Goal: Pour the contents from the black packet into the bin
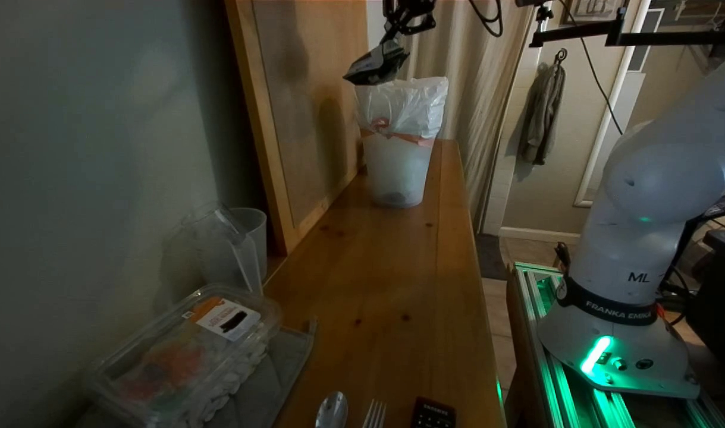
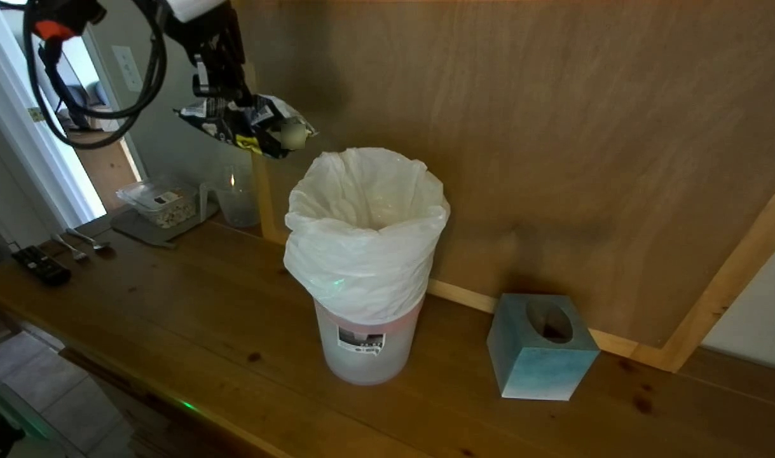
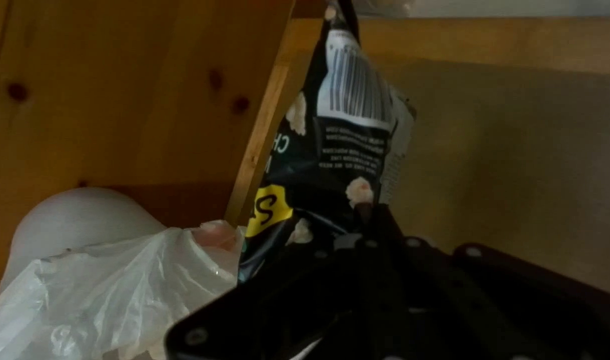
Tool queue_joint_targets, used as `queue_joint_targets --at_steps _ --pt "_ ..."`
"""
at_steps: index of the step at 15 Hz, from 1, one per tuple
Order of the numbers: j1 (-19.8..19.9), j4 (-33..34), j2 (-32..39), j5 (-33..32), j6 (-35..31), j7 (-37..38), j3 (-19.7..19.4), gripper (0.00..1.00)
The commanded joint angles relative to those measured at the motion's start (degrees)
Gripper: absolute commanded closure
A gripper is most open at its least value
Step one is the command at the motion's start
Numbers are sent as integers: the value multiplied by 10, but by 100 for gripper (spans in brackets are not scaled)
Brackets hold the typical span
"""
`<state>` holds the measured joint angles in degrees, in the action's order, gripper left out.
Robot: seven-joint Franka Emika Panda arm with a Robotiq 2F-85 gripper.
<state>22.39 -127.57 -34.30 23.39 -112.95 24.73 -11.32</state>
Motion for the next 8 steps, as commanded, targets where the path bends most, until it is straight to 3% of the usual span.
queue_joint_targets --at_steps 1,8 --pt "-17 -55 -48 -42 1 -22 22 100" --pt "-40 -73 -46 -45 2 -22 37 99"
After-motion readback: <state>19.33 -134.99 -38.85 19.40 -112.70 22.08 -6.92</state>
